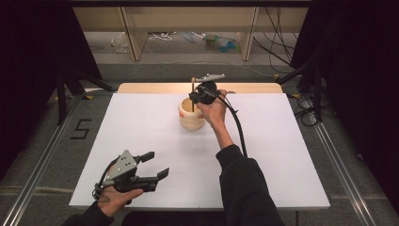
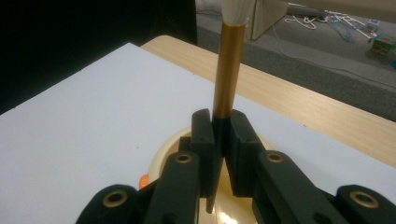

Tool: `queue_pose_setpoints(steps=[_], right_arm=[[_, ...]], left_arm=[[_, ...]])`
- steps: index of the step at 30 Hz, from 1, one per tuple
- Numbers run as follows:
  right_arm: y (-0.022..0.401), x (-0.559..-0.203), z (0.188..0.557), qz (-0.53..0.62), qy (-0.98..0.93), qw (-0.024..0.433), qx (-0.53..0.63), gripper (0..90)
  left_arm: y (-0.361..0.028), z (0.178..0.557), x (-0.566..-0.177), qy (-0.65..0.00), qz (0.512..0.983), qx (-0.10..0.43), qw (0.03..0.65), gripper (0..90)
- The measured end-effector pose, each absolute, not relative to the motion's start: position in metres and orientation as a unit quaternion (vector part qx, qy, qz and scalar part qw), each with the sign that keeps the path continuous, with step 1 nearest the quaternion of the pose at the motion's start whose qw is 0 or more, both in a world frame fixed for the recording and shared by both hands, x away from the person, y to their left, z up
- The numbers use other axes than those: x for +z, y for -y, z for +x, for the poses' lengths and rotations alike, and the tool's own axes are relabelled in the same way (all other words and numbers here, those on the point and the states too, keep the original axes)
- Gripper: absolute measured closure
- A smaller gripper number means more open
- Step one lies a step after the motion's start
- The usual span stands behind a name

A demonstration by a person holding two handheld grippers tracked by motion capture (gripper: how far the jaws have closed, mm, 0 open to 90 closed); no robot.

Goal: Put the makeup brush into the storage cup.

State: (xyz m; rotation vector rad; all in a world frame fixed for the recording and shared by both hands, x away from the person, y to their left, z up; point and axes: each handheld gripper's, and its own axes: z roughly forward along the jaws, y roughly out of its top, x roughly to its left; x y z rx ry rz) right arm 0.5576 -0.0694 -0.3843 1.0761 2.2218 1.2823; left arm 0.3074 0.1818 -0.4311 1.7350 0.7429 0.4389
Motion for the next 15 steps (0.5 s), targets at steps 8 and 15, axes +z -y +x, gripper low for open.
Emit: queue_pose_setpoints(steps=[8,15], right_arm=[[0.0682,-0.3867,0.5561,0.395,-0.789,0.173,0.437,60.3],[0.0745,-0.3808,0.5520,0.407,-0.784,0.191,0.427,38.5]], left_arm=[[-0.1815,0.3068,-0.4311,-0.320,0.736,0.184,0.567,21.8],[-0.1819,0.3072,-0.4311,-0.321,0.736,0.184,0.567,21.8]])
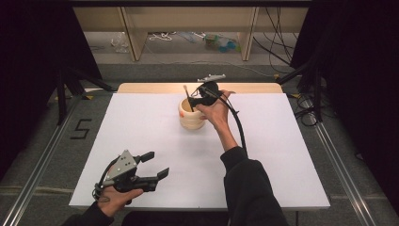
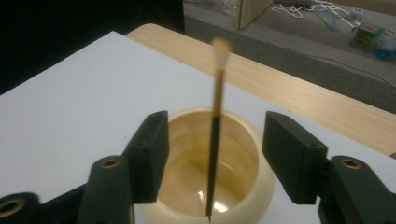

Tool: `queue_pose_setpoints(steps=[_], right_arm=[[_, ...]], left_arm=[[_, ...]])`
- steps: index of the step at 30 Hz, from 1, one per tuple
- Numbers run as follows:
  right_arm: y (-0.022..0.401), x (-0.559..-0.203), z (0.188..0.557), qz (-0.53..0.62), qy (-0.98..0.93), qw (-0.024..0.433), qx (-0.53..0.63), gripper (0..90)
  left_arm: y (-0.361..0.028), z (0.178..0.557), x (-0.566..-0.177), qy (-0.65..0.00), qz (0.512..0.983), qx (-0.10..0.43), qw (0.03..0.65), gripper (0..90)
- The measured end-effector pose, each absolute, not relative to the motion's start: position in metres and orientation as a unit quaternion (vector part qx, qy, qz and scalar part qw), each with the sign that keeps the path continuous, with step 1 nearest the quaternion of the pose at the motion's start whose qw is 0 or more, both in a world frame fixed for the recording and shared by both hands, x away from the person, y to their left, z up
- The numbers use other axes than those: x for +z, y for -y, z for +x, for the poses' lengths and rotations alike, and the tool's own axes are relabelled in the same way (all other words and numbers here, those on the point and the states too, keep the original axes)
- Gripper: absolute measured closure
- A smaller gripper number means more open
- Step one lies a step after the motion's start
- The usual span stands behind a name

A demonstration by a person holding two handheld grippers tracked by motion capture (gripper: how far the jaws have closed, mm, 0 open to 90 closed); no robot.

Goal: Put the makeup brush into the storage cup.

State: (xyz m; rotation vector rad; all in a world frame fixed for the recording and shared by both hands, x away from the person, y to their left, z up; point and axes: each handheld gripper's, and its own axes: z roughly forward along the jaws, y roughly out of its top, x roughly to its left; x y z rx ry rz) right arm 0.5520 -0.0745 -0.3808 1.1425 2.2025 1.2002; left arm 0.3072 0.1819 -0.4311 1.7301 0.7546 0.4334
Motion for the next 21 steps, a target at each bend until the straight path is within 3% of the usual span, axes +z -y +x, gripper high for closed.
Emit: queue_pose_setpoints(steps=[18,21], right_arm=[[0.106,-0.361,0.524,0.394,-0.770,0.208,0.457,25.8],[0.111,-0.357,0.515,0.384,-0.771,0.213,0.462,25.3]], left_arm=[[-0.184,0.308,-0.431,-0.330,0.730,0.183,0.569,21.8],[-0.187,0.312,-0.430,-0.311,0.736,0.206,0.565,21.8]])
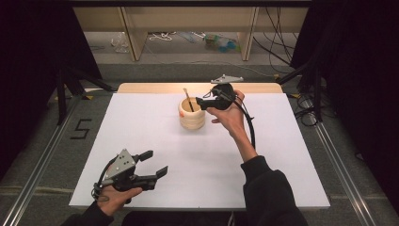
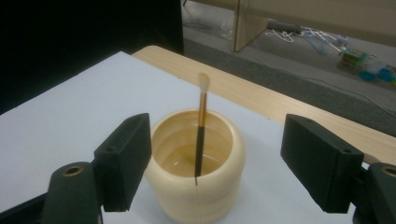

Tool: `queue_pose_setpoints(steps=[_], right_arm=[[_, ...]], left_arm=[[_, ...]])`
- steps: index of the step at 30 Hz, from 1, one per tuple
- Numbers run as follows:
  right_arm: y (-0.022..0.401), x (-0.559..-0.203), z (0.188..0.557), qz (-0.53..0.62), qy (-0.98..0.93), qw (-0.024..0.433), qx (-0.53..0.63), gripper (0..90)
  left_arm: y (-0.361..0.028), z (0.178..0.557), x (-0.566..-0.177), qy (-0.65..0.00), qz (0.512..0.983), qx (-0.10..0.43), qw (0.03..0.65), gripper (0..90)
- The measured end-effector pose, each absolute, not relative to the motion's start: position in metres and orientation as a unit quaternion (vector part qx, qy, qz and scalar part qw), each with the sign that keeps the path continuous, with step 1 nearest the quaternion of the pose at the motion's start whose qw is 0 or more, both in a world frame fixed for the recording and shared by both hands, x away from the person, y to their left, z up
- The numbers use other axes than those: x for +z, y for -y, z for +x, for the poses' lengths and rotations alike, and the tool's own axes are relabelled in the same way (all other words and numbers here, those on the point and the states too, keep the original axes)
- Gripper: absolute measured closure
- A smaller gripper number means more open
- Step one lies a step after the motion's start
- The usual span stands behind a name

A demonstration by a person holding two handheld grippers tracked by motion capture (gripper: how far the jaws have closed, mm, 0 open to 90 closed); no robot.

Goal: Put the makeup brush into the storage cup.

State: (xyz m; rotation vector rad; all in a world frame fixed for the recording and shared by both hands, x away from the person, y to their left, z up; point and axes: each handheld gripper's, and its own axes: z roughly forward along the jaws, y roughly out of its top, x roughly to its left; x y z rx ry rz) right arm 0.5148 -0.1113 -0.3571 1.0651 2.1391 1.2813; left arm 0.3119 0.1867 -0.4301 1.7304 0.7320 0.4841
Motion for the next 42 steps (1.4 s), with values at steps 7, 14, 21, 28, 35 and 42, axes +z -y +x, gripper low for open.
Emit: queue_pose_setpoints(steps=[7,14,21,28,35,42], right_arm=[[0.123,-0.349,0.490,0.370,-0.764,0.218,0.481,21.8],[0.136,-0.348,0.467,0.358,-0.757,0.216,0.502,17.0],[0.147,-0.351,0.449,0.345,-0.756,0.220,0.511,16.2],[0.162,-0.355,0.431,0.338,-0.751,0.227,0.520,16.3],[0.175,-0.363,0.412,0.334,-0.749,0.229,0.524,16.3],[0.187,-0.367,0.398,0.340,-0.741,0.229,0.532,16.3]], left_arm=[[-0.187,0.310,-0.431,-0.338,0.724,0.189,0.570,21.8],[-0.189,0.311,-0.431,-0.335,0.726,0.190,0.569,21.8],[-0.191,0.312,-0.430,-0.338,0.724,0.197,0.568,21.8],[-0.196,0.313,-0.429,-0.338,0.722,0.204,0.567,21.7],[-0.207,0.311,-0.429,-0.343,0.719,0.209,0.566,21.6],[-0.210,0.309,-0.429,-0.347,0.715,0.208,0.570,21.6]])
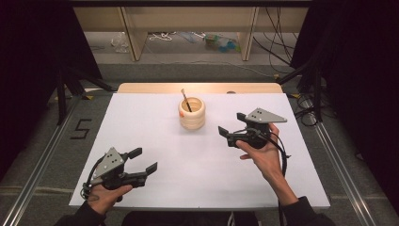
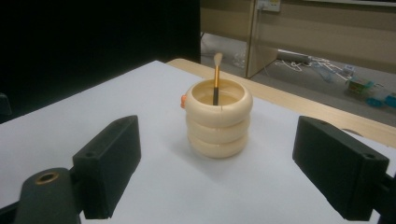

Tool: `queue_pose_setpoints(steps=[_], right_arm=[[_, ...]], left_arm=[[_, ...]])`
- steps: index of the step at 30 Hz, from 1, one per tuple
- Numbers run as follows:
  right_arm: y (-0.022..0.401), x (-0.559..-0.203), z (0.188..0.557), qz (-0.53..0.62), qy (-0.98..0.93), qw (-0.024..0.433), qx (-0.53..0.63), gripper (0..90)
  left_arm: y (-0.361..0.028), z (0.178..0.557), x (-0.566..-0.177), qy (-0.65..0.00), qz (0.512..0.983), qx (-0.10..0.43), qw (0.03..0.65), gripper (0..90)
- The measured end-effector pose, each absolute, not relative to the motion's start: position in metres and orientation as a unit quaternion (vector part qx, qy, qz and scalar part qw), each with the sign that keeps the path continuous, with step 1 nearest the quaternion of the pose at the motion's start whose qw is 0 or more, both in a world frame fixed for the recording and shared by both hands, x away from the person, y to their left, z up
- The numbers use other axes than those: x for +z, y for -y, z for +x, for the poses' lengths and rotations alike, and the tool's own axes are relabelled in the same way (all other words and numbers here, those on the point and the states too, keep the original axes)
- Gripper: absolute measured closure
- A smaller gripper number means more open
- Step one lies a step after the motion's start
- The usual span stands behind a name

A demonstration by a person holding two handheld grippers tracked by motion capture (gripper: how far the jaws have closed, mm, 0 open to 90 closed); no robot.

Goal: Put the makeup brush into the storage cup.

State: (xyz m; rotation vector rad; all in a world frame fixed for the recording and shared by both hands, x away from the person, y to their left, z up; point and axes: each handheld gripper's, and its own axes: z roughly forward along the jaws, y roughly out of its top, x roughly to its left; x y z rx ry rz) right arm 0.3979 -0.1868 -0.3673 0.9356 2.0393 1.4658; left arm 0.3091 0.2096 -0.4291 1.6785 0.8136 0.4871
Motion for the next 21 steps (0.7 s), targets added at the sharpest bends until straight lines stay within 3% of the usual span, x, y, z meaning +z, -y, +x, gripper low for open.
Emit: queue_pose_setpoints(steps=[21], right_arm=[[0.214,-0.390,0.360,0.360,-0.729,0.203,0.546,16.1]], left_arm=[[-0.213,0.309,-0.429,-0.345,0.712,0.207,0.575,17.6]])
